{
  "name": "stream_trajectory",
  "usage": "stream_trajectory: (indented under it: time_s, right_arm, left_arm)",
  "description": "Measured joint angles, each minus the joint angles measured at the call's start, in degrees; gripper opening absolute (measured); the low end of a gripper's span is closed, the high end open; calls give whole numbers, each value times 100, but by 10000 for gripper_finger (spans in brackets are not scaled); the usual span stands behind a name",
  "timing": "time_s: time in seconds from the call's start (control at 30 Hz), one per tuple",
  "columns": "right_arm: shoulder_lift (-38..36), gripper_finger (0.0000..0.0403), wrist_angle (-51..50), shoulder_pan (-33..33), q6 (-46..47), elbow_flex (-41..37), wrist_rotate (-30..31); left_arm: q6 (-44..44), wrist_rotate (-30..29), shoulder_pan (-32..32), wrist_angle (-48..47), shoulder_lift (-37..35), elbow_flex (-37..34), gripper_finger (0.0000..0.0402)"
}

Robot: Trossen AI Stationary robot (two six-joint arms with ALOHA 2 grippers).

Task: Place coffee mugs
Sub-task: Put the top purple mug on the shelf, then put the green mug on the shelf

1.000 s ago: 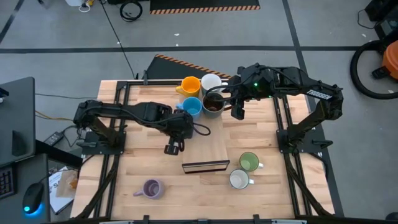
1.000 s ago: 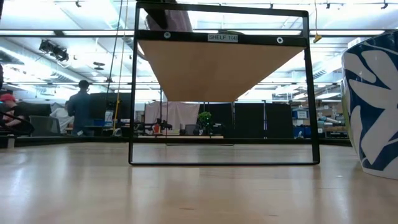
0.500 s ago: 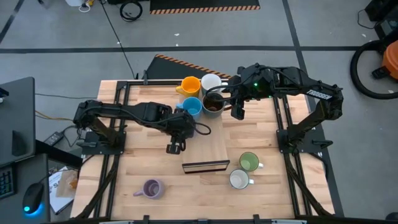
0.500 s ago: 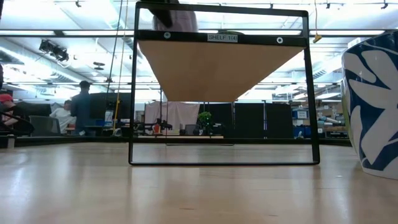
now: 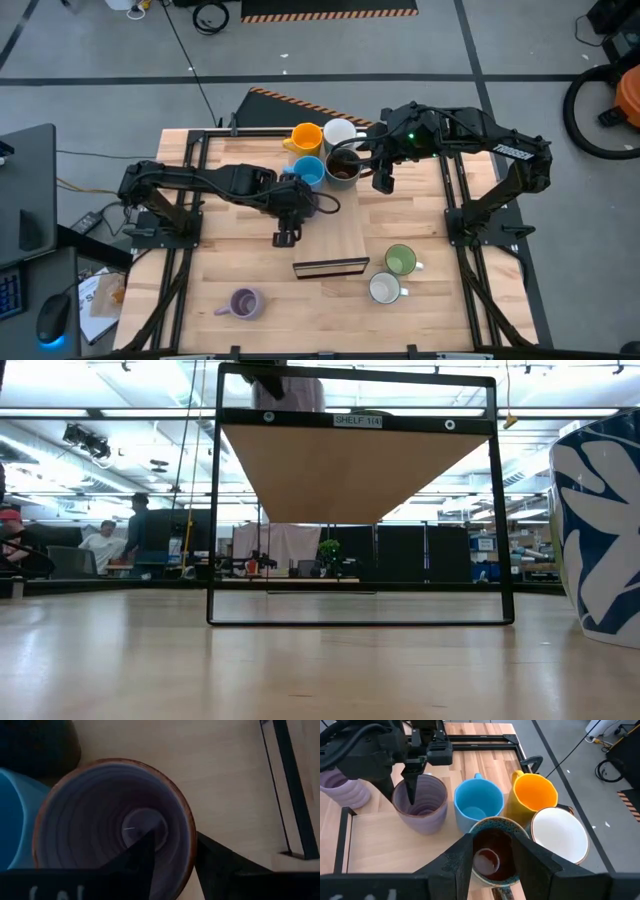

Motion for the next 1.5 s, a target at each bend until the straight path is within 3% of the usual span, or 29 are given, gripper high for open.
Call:
stream_trajectory:
  time_s: [0.33, 0.8, 1.5]
  right_arm:
    - [0, 145, -4, -1, -32, 0, -1]
    - [0, 145, -17, -1, -46, 0, -2]
    - [2, 145, -114, -1, -42, 0, -5]
  left_arm:
    - [-28, -129, 4, 260, 0, 0, 138]
    - [-277, -201, 37, 250, -76, 2, 202]
    - [-456, -274, 37, 422, -762, 4, 204]
